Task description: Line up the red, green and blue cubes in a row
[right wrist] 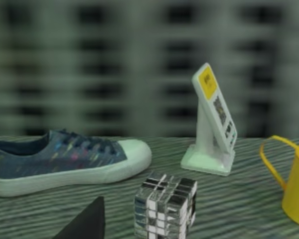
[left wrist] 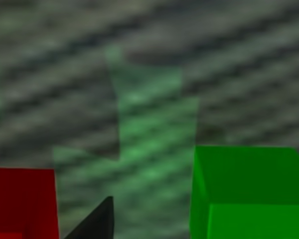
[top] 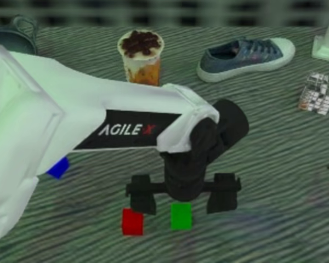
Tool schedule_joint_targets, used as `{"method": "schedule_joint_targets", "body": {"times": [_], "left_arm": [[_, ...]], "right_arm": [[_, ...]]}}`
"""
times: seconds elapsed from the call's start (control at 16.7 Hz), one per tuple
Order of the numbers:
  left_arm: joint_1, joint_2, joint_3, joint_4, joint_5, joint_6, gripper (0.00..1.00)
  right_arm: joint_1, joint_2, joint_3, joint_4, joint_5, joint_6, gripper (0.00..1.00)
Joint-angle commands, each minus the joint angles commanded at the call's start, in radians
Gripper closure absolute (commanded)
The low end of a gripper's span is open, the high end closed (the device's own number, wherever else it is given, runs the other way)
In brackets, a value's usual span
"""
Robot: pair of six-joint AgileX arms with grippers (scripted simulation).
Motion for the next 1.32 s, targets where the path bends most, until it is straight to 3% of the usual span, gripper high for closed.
{"method": "schedule_joint_targets", "body": {"times": [0.3,0.72,1.02,1.32], "left_arm": [[0.002,-0.006,0.014,-0.017,-0.001,-0.001,0.0],[0.017,-0.091,0.148,-0.241,-0.001,-0.006,0.0],[0.013,-0.09,0.149,-0.243,-0.001,-0.004,0.0],[0.108,-0.096,0.133,-0.23,0.0,0.147,0.0]], "right_arm": [[0.0,0.0,0.0,0.0,0.0,0.0,0.0],[0.0,0.0,0.0,0.0,0.0,0.0,0.0],[0.0,0.0,0.0,0.0,0.0,0.0,0.0],[0.0,0.0,0.0,0.0,0.0,0.0,0.0]]}}
